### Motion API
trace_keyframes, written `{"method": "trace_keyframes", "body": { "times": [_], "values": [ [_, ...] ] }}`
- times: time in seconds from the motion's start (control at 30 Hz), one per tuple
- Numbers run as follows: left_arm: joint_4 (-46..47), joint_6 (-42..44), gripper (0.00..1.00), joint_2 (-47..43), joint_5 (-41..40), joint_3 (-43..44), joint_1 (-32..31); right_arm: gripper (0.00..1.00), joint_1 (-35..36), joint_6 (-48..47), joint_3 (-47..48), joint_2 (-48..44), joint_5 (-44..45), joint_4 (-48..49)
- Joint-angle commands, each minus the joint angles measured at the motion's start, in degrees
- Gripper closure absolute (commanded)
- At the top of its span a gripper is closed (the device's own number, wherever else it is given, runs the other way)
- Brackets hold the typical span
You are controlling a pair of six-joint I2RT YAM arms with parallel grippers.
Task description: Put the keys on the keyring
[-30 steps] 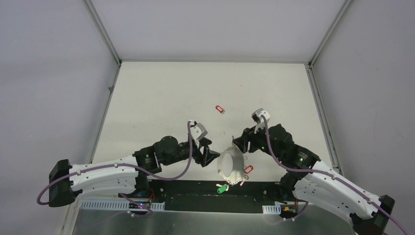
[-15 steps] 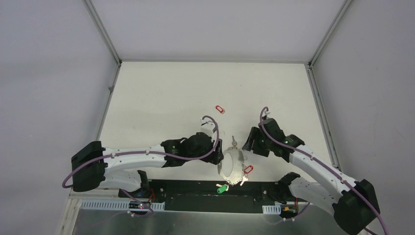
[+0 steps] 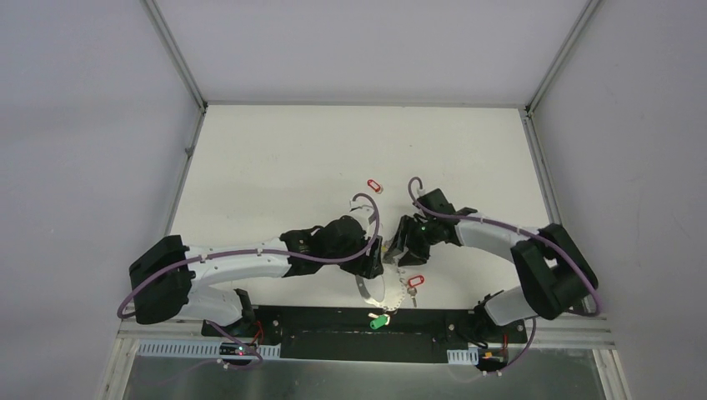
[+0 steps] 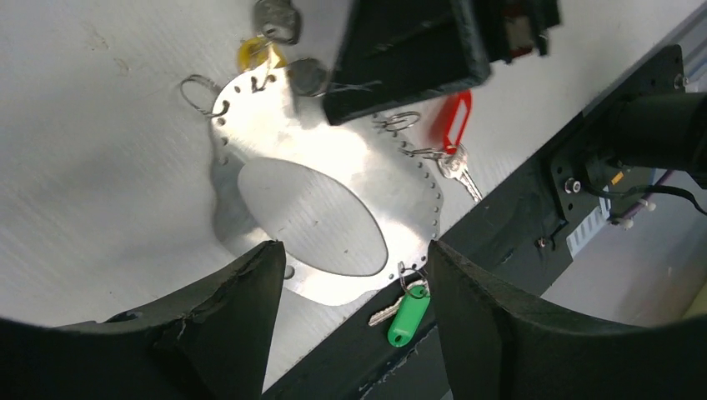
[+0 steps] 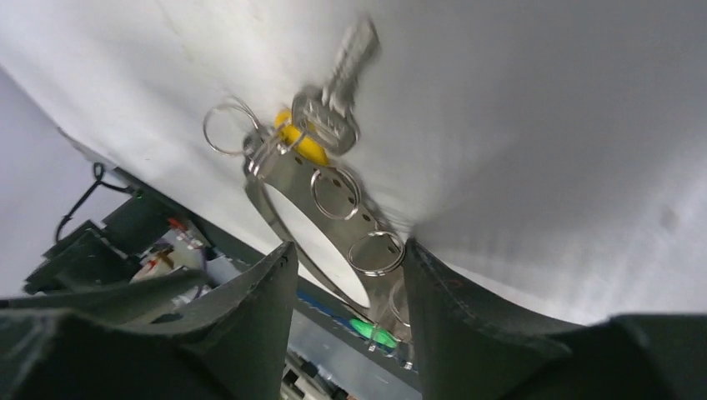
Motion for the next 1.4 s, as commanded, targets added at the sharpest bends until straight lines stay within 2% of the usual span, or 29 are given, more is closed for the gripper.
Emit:
{"method": "trace_keyframes", "body": {
  "times": [0.0,0.17,0.33,0.43,0.57,0.7,0.77,0.97,1.37],
  "values": [
    [2.26,7.57,0.35,-5.04,2.85,0.42,0.10,0.47,0.44,-3.01,5.90,8.28,-5.46,3.75],
    [8.33,16.19,0.35,-10.18,4.83,-4.16,0.11,0.43,0.19,-6.11,8.17,8.45,-5.27,0.41],
    [22.63,28.26,0.35,-11.20,9.12,-11.47,0.02,0.37,-1.83,-8.55,6.52,3.67,-5.05,-2.42],
    [30.00,34.86,0.35,-8.82,11.47,-13.27,0.02,0.35,-3.78,-9.20,4.93,0.25,-5.41,-3.53],
    [33.69,41.43,0.36,-2.53,13.41,-12.11,-0.07,0.32,-6.86,-9.35,3.14,-3.12,-6.63,-5.10],
    [36.29,47.07,0.44,5.14,14.26,-9.83,-0.38,0.30,-9.80,-9.46,1.93,-5.56,-8.13,-6.30],
    [37.55,49.16,0.49,8.76,14.44,-8.69,-0.51,0.30,-10.76,-9.69,1.43,-6.62,-8.64,-6.84],
    [42.54,53.82,0.55,16.95,16.00,-6.22,-0.80,0.30,-12.58,-11.02,1.41,-8.81,-10.45,-8.97],
    [44.24,55.87,0.61,22.80,17.68,-2.85,-1.09,0.30,-14.24,-12.47,1.38,-10.14,-12.55,-10.35]
  ]
}}
